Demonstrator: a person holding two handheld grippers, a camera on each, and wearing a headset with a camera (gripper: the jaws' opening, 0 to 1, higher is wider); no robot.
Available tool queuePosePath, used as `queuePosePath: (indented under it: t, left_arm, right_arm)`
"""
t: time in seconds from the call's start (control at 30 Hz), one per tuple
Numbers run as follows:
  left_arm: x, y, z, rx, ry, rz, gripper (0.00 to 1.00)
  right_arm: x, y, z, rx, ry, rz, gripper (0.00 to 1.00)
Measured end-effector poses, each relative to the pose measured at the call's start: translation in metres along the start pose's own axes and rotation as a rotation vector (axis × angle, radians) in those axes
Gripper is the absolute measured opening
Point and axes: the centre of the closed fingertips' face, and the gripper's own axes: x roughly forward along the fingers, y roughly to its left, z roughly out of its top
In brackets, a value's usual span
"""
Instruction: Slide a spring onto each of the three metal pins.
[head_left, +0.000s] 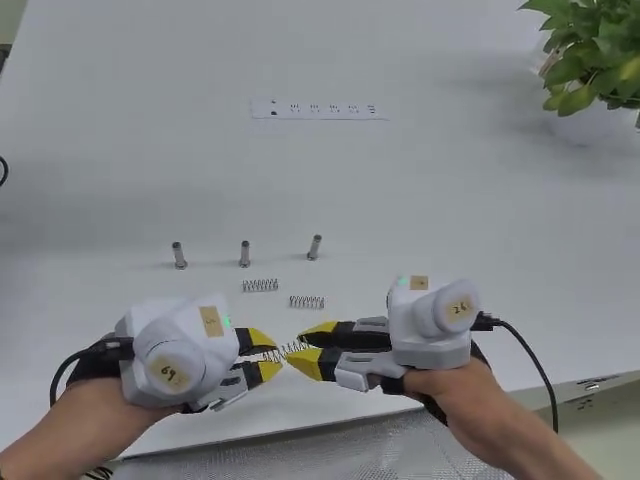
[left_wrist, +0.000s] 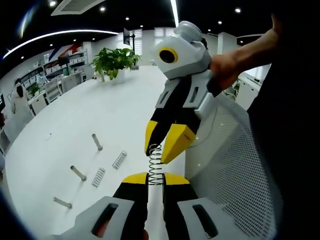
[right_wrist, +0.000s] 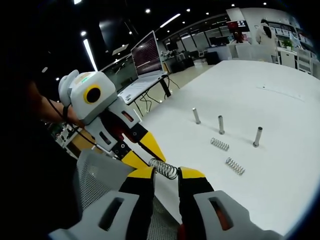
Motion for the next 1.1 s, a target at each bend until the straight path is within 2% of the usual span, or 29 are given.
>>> queuePosePath:
  t: [0.2, 0.4, 0.83, 0.97, 1.1]
  left_arm:
    - [0.001, -0.002, -0.005, 0.078, 0.031, -0.024, 0.02]
    - [0.002, -0.002, -0.004, 0.148, 0.046, -0.035, 0.02]
    - [0.005, -0.010, 0.004, 0.181, 0.027, -0.059, 0.02]
    - [0.005, -0.012, 0.002, 0.183, 0.030, -0.067, 0.02]
    - [0.006, -0.012, 0.000, 0.175, 0.030, -0.066, 0.02]
  right_arm:
    - [-0.002, 0.009, 0.002, -0.004, -0.003, 0.030, 0.10]
    - [-0.001, 0.010, 0.001, -0.029, 0.025, 0.032, 0.11]
    - [0.001, 0.014, -0.007, -0.077, 0.082, 0.058, 0.11]
    - [0.002, 0.018, -0.009, -0.078, 0.088, 0.081, 0.09]
    - [0.003, 0.017, -0.010, -0.084, 0.093, 0.084, 0.09]
